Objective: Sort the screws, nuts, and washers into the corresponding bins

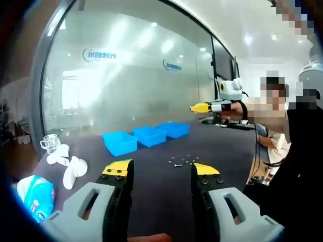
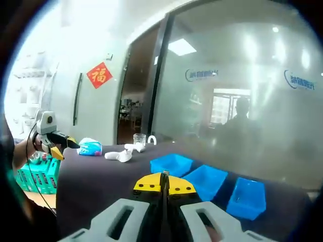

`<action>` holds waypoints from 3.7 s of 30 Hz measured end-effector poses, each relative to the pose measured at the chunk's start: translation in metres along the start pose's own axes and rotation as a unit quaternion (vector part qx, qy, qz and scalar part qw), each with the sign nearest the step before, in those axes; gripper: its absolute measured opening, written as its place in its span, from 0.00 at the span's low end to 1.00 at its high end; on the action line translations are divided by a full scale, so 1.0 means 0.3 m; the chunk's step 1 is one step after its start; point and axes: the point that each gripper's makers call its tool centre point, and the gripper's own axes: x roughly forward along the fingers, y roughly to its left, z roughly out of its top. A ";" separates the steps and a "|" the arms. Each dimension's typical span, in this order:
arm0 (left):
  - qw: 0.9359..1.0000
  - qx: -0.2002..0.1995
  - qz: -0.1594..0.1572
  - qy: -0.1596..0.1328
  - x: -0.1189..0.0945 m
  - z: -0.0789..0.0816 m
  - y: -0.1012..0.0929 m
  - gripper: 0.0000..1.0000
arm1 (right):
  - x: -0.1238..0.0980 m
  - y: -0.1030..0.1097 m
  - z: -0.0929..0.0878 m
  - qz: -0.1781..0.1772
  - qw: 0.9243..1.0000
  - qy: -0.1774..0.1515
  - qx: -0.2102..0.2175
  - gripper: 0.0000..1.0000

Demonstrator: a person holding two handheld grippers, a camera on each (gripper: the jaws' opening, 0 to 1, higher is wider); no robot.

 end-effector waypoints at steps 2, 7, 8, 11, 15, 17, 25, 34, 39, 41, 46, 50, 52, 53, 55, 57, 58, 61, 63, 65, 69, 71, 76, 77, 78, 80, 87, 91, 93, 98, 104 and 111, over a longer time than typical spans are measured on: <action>1.000 0.000 0.000 -0.002 0.005 0.005 0.000 0.45 | -0.024 -0.042 -0.014 -0.016 1.000 0.002 0.001 0.00; 1.000 -0.001 -0.002 -0.003 0.018 0.004 -0.003 0.45 | -0.098 -0.135 -0.040 -0.049 0.999 0.006 0.011 0.00; 1.000 -0.002 -0.002 -0.003 0.021 0.003 -0.004 0.45 | -0.114 -0.153 -0.045 -0.057 0.998 0.004 0.015 0.00; 1.000 -0.003 -0.003 -0.004 0.023 0.004 -0.004 0.45 | -0.171 -0.213 -0.062 -0.081 0.996 0.003 0.022 0.00; 1.000 -0.003 -0.002 -0.003 0.023 0.005 -0.001 0.45 | -0.240 -0.237 -0.092 -0.100 0.994 -0.001 0.035 0.00; 1.000 -0.002 -0.001 -0.002 0.021 0.004 0.002 0.45 | -0.261 -0.243 -0.117 -0.104 0.994 0.006 0.034 0.00; 1.000 -0.002 0.001 -0.004 0.020 0.008 0.008 0.45 | -0.278 -0.308 -0.161 -0.134 0.990 0.003 0.046 0.00; 1.000 -0.001 0.002 -0.002 0.023 0.008 0.006 0.45 | -0.137 -0.441 -0.147 -0.160 0.986 -0.002 0.045 0.00; 1.000 0.000 0.004 0.000 0.018 0.009 0.010 0.45 | -0.046 -0.555 -0.164 -0.184 0.982 0.001 0.049 0.00; 1.000 -0.001 0.006 0.001 0.016 0.007 0.013 0.45 | -0.013 -0.590 -0.178 -0.190 0.980 0.009 0.051 0.00; 1.000 0.000 0.008 0.002 0.012 0.009 0.014 0.45 | 0.050 -0.656 -0.209 -0.203 0.978 0.027 0.052 0.00; 1.000 0.003 0.011 0.008 0.008 0.006 0.023 0.45 | 0.098 -0.689 -0.218 -0.205 0.976 0.031 0.074 0.00; 1.000 0.005 0.012 0.009 0.007 0.008 0.025 0.45 | 0.116 -0.700 -0.217 -0.206 0.975 0.032 0.075 0.00; 1.000 0.004 0.012 0.008 0.006 0.010 0.026 0.45 | 0.124 -0.706 -0.218 -0.208 0.975 0.032 0.075 0.00; 1.000 0.004 0.013 0.007 0.005 0.014 0.025 0.45 | 0.139 -0.716 -0.222 -0.211 0.974 0.037 0.069 0.00; 1.000 0.004 0.013 0.007 0.005 0.015 0.025 0.45 | 0.156 -0.727 -0.225 -0.213 0.974 0.041 0.069 0.00; 1.000 0.007 0.013 0.008 0.004 0.015 0.024 0.45 | 0.161 -0.733 -0.226 -0.215 0.973 0.042 0.067 0.00; 1.000 0.006 0.015 0.004 -0.005 0.027 0.026 0.45 | 0.168 -0.737 -0.224 -0.215 0.973 0.043 0.067 0.00; 1.000 0.007 0.017 0.004 -0.009 0.028 0.029 0.45 | 0.170 -0.740 -0.226 -0.216 0.973 0.044 0.066 0.00; 1.000 0.007 0.018 0.004 -0.012 0.029 0.030 0.45 | 0.172 -0.745 -0.231 -0.217 0.973 0.046 0.067 0.00; 1.000 0.009 0.018 0.005 -0.013 0.029 0.029 0.45 | 0.175 -0.748 -0.240 -0.215 0.973 0.051 0.071 0.00; 1.000 0.009 0.018 0.004 -0.013 0.029 0.029 0.45 | 0.174 -0.750 -0.241 -0.216 0.972 0.051 0.070 0.00; 1.000 0.008 0.018 0.005 -0.013 0.026 0.027 0.45 | 0.171 -0.758 -0.226 -0.218 0.973 0.046 0.055 0.09; 1.000 0.008 0.018 0.005 -0.013 0.025 0.026 0.45 | 0.168 -0.759 -0.222 -0.219 0.973 0.045 0.055 0.11; 1.000 0.008 0.018 0.005 -0.013 0.024 0.026 0.45 | 0.167 -0.762 -0.219 -0.219 0.973 0.043 0.056 0.13; 1.000 0.009 0.020 0.005 -0.014 0.024 0.028 0.45 | 0.163 -0.763 -0.214 -0.216 0.974 0.041 0.058 0.14; 1.000 0.009 0.024 0.001 -0.019 0.031 0.034 0.45 | 0.146 -0.753 -0.197 -0.212 0.975 0.032 0.059 0.20; 1.000 0.008 0.022 0.000 -0.016 0.030 0.030 0.45 | 0.133 -0.716 -0.191 -0.201 0.978 0.030 0.056 0.20; 1.000 0.008 0.022 0.001 -0.014 0.027 0.030 0.45 | 0.122 -0.684 -0.186 -0.194 0.979 0.026 0.050 0.20; 1.000 0.007 0.020 0.000 -0.011 0.025 0.027 0.45 | 0.085 -0.584 -0.173 -0.170 0.984 0.011 0.051 0.20; 1.000 0.006 0.019 0.000 -0.010 0.021 0.027 0.45 | 0.029 -0.431 -0.148 -0.134 0.990 -0.011 0.052 0.20; 1.000 0.005 0.016 0.001 -0.002 0.016 0.022 0.45 | -0.050 -0.209 -0.110 -0.077 0.994 -0.039 0.061 0.20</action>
